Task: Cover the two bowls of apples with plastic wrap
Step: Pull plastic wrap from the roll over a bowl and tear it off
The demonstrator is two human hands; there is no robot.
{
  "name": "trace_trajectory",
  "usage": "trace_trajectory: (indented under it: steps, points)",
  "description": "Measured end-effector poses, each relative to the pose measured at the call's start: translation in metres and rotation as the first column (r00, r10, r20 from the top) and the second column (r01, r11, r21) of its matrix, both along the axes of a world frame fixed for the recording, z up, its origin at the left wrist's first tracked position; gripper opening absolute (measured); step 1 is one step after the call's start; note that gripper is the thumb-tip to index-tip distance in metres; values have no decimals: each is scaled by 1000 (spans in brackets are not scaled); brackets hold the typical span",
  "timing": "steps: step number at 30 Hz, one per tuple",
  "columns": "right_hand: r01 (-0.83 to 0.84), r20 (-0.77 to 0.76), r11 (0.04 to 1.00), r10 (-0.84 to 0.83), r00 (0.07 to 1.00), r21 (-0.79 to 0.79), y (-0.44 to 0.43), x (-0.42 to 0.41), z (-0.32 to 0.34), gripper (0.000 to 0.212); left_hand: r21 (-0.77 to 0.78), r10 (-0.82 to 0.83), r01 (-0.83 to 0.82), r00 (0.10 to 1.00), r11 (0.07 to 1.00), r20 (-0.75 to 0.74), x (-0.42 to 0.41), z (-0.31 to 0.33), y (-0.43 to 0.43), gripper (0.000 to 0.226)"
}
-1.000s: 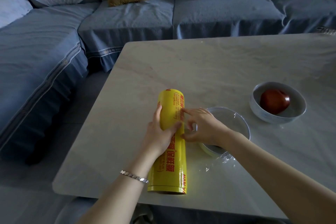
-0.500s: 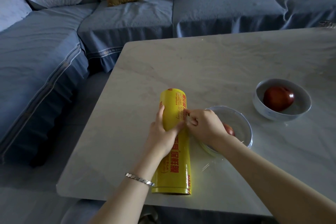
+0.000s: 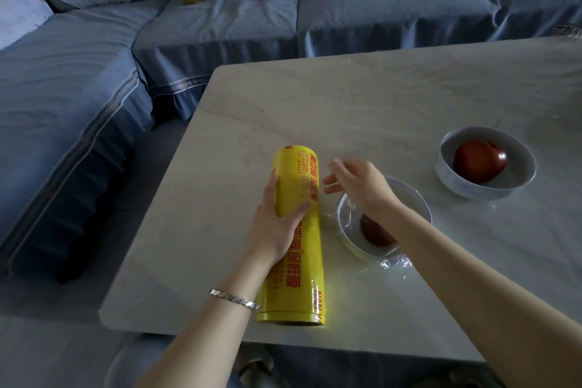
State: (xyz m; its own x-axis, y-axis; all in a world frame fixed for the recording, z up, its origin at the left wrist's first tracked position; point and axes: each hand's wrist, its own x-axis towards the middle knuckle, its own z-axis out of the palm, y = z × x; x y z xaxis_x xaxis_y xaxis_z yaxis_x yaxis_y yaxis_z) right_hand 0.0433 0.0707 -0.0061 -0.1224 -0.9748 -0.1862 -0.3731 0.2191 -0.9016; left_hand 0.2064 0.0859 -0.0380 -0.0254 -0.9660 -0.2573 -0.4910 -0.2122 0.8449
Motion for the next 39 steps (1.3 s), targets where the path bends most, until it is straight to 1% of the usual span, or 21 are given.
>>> trace_trajectory:
  steps: [1, 2, 4, 5, 6, 7, 9, 13, 15, 17, 20, 21, 23, 26, 29, 32, 33, 35, 37, 38, 39]
  points:
    - [-142, -141, 990, 140, 980, 1, 6, -1, 2, 29, -7, -1, 1, 1000, 1000, -4, 0, 0, 0, 84]
    - [-285, -258, 958, 281, 924, 23, 14, 0, 4, 24, -13, -7, 7, 1000, 1000, -1, 0, 0, 0, 84]
    - [-489, -436, 867, 480, 761, 99, 30, 1, 3, 29, -7, -2, 2, 1000, 1000, -1, -1, 0, 0, 82]
    - [-540, -506, 831, 524, 685, 130, 37, 1, 4, 34, 0, 13, -13, 1000, 1000, -9, -1, 0, 0, 81]
    - [-567, -550, 812, 539, 638, 139, 43, 1, 4, 36, 9, 31, -31, 999, 999, -18, -2, 0, 0, 79]
    - [-582, -570, 805, 534, 624, 117, 46, 1, 4, 34, 15, 46, -46, 999, 999, -25, -2, 0, 0, 78]
    - [-596, -588, 801, 511, 627, 60, 49, 3, 1, 25, 18, 56, -55, 998, 998, -33, -2, 0, 0, 77]
    - [-604, -650, 797, 456, 607, -5, 47, 3, -14, 30, -4, 33, -33, 999, 999, -20, -3, 1, 0, 77]
    - [-587, -655, 805, 400, 641, -82, 47, 7, -21, 25, -11, 25, -25, 1000, 1000, -12, -4, 2, 1, 78]
    - [-558, -651, 798, 300, 697, -229, 47, 10, -27, 18, -11, 22, -22, 1000, 1000, 3, -5, 2, 1, 80]
    - [-475, -577, 820, 230, 784, -319, 42, 11, -37, 25, 1, 21, -21, 999, 1000, 41, -6, 2, 1, 80]
    - [-420, -565, 850, 186, 804, -318, 40, 12, -38, 32, 1, 27, -27, 999, 1000, 43, -6, 2, 0, 79]
    - [-308, -549, 920, 131, 826, -242, 38, 14, -38, 43, 4, 29, -29, 998, 1000, 50, -5, 2, 1, 79]
    - [-226, -479, 955, 109, 871, -192, 40, 19, -28, 32, 3, 11, -11, 997, 1000, 73, -5, 3, 1, 79]
    - [-79, -318, 986, 29, 948, -146, 37, 22, -24, 22, 12, 1, -2, 998, 1000, 61, -4, 6, 2, 81]
    - [76, -148, 994, -87, 985, -78, 27, 20, -16, 34, 11, -3, 3, 999, 1000, 38, -2, 11, 5, 81]
    - [48, -165, 996, -59, 984, -70, 26, 19, -10, 35, 6, 11, -11, 999, 1000, 31, -1, 11, 5, 80]
    - [-135, -320, 989, 109, 941, -58, 31, 17, 3, 35, 18, 39, -39, 999, 999, 37, 0, 13, 7, 79]
    - [-372, -516, 928, 322, 794, 8, 43, 15, 8, 41, 74, 14, -18, 999, 997, 43, 0, 13, 13, 99]
    - [-454, -593, 890, 388, 705, 42, 50, 14, 7, 45, 106, 6, -10, 999, 994, 41, 1, 11, 17, 109]
    - [-509, -653, 858, 426, 626, 72, 57, 15, 4, 47, 119, 26, -30, 999, 992, 35, 1, 9, 21, 112]
